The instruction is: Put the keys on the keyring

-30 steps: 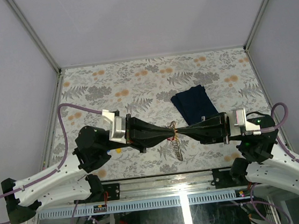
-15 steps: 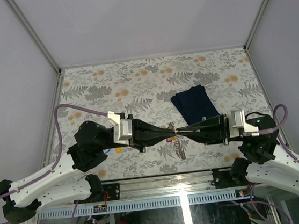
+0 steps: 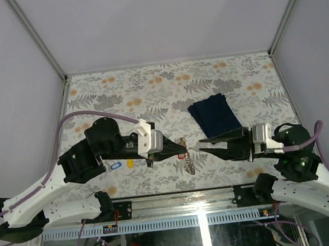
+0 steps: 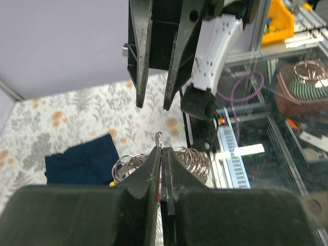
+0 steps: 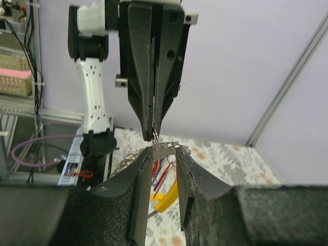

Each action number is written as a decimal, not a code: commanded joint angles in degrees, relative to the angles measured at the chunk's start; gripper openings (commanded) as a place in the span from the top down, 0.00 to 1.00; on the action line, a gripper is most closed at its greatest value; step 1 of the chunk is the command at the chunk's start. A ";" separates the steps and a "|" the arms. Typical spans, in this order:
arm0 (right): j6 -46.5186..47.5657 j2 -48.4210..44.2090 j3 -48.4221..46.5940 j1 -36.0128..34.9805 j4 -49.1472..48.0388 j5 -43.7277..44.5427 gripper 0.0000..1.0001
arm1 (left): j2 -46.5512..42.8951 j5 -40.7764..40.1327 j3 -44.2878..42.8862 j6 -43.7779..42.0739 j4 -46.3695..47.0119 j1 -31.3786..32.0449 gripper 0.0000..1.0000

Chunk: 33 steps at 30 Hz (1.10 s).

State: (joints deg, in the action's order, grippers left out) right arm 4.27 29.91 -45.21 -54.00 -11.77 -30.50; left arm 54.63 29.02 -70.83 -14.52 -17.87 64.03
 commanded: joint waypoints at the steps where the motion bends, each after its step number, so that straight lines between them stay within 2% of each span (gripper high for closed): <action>1: 1.50 -0.10 -1.27 0.04 6.27 0.74 0.69 | 3.21 0.23 -6.35 -3.36 -14.99 0.11 1.00; 10: 2.32 1.50 2.75 0.01 6.07 -3.38 0.69 | 11.26 -2.49 -17.79 -4.26 -33.05 0.08 1.00; 18: 2.82 2.67 7.00 0.02 1.78 -5.34 0.67 | 19.75 -6.77 -28.29 -5.34 -48.14 0.15 1.00; 23: 2.62 5.74 7.59 0.02 -1.85 -6.23 0.65 | 23.00 -8.27 -32.03 -6.02 -52.30 0.34 1.00; 33: 1.25 10.17 8.32 -0.02 -8.15 -7.29 0.64 | 24.90 -8.94 -33.69 -6.48 -53.90 0.95 1.00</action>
State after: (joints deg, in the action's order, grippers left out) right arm 6.02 39.55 -36.86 -54.00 -13.41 -36.32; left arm 79.31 20.73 -102.30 -20.25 -70.89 64.49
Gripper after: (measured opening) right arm 0.356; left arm 0.011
